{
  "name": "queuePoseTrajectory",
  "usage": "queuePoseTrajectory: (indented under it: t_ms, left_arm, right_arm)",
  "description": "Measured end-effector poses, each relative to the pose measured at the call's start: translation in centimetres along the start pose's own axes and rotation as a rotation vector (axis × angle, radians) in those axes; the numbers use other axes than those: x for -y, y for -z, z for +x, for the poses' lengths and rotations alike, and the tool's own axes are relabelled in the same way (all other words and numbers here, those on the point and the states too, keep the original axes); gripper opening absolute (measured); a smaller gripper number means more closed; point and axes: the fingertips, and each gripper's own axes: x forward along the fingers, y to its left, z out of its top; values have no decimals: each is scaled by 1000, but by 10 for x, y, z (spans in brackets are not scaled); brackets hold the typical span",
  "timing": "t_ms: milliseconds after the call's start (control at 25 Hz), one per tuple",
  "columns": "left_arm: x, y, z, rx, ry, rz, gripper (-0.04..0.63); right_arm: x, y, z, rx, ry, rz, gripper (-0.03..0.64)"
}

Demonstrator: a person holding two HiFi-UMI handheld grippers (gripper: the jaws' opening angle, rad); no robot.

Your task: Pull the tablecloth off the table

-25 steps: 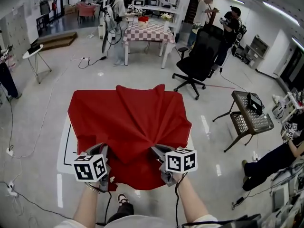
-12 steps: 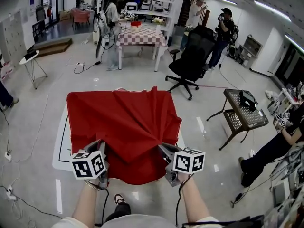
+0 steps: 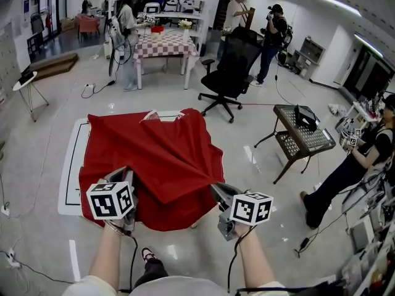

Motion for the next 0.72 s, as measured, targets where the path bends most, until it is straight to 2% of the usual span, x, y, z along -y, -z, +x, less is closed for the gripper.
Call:
queuePoseTrajectory:
  t_ms: [440, 720]
  left_arm:
    - [80, 3, 4, -4, 83, 82, 19]
    - [140, 24, 9, -24, 161, 122, 18]
  right_arm:
    - [34, 1, -91, 111, 96, 53, 30]
    - [55, 11, -147, 171, 164, 71, 31]
